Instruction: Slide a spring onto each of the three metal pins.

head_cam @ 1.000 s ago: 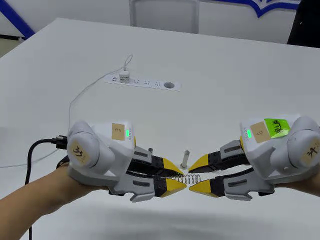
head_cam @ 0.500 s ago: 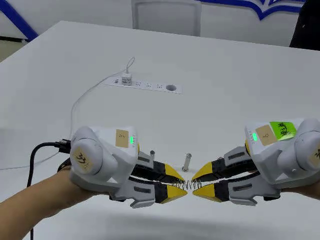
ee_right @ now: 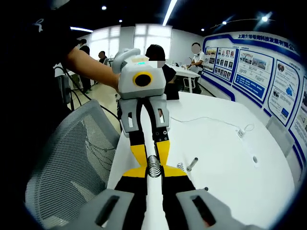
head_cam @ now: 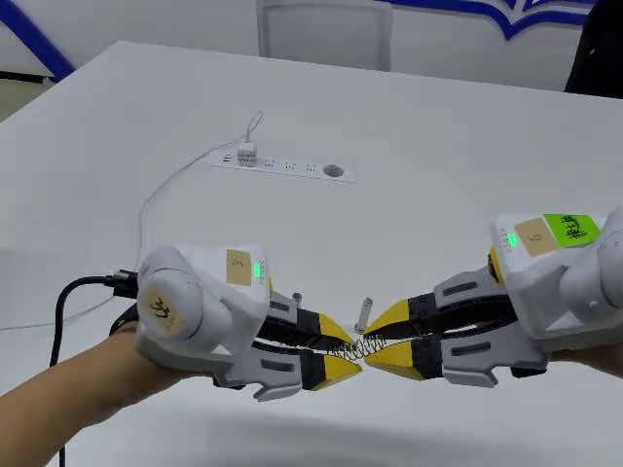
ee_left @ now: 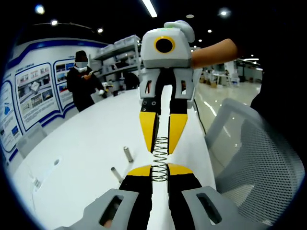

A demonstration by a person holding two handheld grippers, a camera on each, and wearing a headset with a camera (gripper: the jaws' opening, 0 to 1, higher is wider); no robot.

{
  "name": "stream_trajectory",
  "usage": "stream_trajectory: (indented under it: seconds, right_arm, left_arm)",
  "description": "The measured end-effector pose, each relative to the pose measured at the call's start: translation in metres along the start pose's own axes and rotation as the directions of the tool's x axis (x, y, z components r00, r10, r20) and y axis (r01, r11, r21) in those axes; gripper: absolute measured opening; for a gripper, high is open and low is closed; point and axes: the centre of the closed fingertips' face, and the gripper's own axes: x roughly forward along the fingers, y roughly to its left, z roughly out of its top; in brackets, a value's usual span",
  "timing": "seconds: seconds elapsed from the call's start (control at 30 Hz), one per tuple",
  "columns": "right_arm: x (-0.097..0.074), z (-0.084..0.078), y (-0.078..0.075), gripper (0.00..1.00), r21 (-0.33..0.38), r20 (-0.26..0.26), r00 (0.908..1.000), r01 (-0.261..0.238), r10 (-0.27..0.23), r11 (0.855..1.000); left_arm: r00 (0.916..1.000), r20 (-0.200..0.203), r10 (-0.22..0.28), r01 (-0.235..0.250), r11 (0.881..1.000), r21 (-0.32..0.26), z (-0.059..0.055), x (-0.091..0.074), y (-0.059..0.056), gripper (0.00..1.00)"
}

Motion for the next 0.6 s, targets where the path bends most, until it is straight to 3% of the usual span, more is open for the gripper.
stream_trajectory:
  seconds: [0.2, 0.37, 0.6]
  right_arm:
    - [-0.002, 0.015, -0.001, 0.11, 0.058, 0.085, 0.9964, -0.009, 0.004, 0.998]
    - [-0.001, 0.021, 0.002, 0.11, 0.070, 0.103, 0.9947, -0.017, 0.010, 0.997]
    - [0.002, 0.022, -0.001, 0.10, 0.052, 0.094, 0.9952, 0.023, -0.028, 0.998]
  left_arm:
    - [0.9997, 0.023, -0.002, 0.003, 0.999, -0.038, 0.005, 0.003, -0.002, 0.10]
    - [0.9996, 0.027, -0.007, 0.008, 0.999, -0.036, 0.007, 0.005, -0.003, 0.10]
    - [0.9993, 0.037, 0.002, 0.000, 0.998, -0.056, 0.005, 0.004, 0.000, 0.11]
